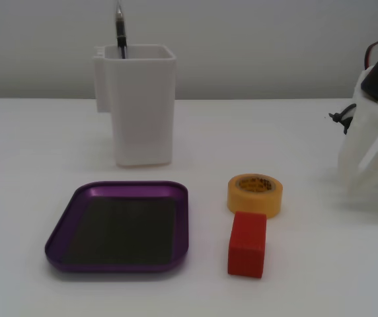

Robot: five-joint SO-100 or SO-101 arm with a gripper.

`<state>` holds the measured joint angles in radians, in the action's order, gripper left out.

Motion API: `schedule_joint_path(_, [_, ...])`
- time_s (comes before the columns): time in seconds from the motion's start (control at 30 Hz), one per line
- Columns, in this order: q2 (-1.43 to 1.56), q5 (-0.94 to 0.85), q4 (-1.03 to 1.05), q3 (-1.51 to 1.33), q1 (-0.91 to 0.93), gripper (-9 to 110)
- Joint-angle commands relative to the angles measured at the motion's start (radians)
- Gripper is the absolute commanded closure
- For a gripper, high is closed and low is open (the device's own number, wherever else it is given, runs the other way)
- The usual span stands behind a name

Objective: Grab up the yellow tape and put it in the box.

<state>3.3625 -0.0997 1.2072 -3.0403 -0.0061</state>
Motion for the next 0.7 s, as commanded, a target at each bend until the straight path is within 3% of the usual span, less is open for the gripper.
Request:
schedule_joint_path(0.0, [0.057, 0.006, -0.236, 0.094, -0.002, 102])
schedule_joint_path(0.3, [0.038, -0.015, -0.17, 0.195, -0.005, 101])
schedule_joint_path(0.43, [0.023, -0.179, -0.104, 0.236, 0.003, 97])
schedule_joint_path(0.53, [-0.067, -0.295, -0.067, 0.282, 0.003, 96])
schedule_joint_path(0.67, [-0.304, -0.307, -0.06, 0.374, 0.003, 94])
